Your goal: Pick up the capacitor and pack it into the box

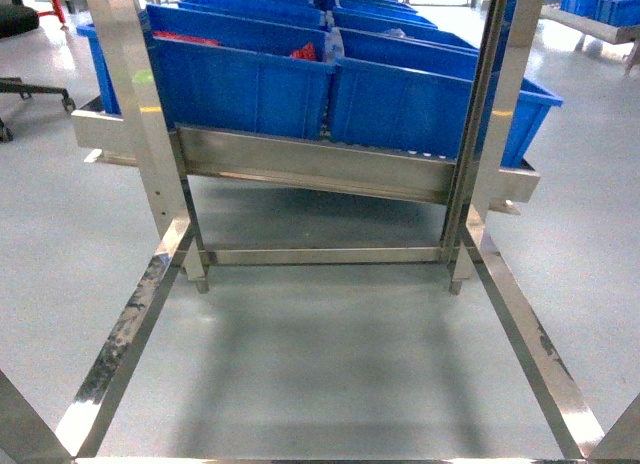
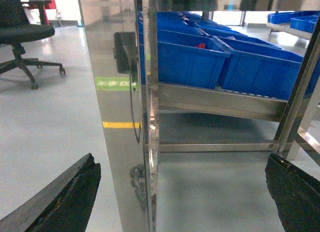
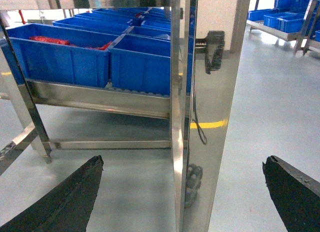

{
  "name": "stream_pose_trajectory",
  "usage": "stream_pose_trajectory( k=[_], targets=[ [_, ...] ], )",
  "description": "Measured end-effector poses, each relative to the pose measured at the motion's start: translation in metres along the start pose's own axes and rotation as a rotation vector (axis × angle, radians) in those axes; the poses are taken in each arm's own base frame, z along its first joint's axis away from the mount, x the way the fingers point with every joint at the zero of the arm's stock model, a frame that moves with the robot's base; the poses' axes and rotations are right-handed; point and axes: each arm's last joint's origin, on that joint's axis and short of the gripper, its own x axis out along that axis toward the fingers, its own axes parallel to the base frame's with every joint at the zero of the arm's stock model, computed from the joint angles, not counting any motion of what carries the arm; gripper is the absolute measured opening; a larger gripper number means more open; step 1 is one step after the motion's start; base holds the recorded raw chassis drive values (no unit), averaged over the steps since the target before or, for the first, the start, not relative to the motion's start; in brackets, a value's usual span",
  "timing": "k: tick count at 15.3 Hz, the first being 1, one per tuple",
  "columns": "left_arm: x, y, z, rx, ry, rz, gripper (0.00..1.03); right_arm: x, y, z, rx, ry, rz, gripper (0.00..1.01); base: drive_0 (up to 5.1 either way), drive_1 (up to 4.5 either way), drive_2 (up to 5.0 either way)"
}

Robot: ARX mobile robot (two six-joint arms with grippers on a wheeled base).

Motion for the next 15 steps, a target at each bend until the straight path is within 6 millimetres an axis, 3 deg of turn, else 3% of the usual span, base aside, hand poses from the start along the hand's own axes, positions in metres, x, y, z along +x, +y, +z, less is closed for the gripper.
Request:
stream_pose_trajectory(
  k=[15],
  targets=[
    [0.0,0.0,0.0,0.0,0.0,0.0,0.98,0.0,0.0,0.0,0.0,0.0,0.0,0.98,0.0,0.0,0.0]
  ],
)
